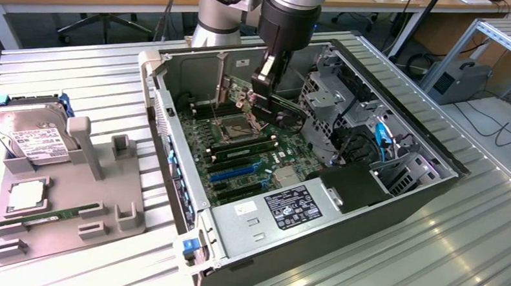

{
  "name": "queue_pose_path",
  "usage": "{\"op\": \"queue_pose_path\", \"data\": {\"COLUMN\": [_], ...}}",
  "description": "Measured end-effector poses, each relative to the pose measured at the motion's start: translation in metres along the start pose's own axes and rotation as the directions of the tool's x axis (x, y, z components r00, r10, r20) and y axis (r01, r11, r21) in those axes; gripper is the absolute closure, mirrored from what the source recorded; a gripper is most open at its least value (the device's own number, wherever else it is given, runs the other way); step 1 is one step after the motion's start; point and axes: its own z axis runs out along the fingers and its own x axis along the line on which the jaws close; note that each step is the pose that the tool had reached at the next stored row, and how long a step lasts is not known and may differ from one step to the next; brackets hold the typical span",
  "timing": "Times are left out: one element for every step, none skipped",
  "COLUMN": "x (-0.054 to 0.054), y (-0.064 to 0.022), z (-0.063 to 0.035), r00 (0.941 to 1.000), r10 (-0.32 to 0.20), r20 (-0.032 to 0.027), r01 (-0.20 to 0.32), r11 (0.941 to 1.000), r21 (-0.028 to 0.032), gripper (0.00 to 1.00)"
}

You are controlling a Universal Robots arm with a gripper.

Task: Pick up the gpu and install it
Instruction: 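Insert the gpu into the slot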

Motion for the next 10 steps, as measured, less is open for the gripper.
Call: {"op": "queue_pose_path", "data": {"x": [0.0000,0.0000,0.0000,0.0000,0.0000,0.0000,0.0000,0.0000,0.0000,0.0000], "y": [0.0000,0.0000,0.0000,0.0000,0.0000,0.0000,0.0000,0.0000,0.0000,0.0000], "z": [0.0000,0.0000,0.0000,0.0000,0.0000,0.0000,0.0000,0.0000,0.0000,0.0000], "r00": [1.0000,1.0000,1.0000,0.9999,0.9999,0.9998,0.9998,0.9996,0.9995,0.9994], "r10": [-0.003,-0.006,-0.010,-0.013,-0.016,-0.019,-0.022,-0.027,-0.032,-0.035], "r20": [0.0000,0.0000,-0.0001,-0.0001,-0.0001,-0.0001,-0.0001,-0.0001,-0.0002,-0.0002], "r01": [0.003,0.006,0.010,0.013,0.016,0.019,0.022,0.027,0.032,0.035], "r11": [1.0000,1.0000,1.0000,0.9999,0.9999,0.9998,0.9998,0.9996,0.9995,0.9994], "r21": [-0.0001,-0.0002,-0.0003,-0.0003,-0.0004,-0.0005,-0.0006,-0.0007,-0.0008,-0.0009], "gripper": [0.73,0.73,0.73,0.73,0.73,0.73,0.73,0.73,0.73,0.73]}}
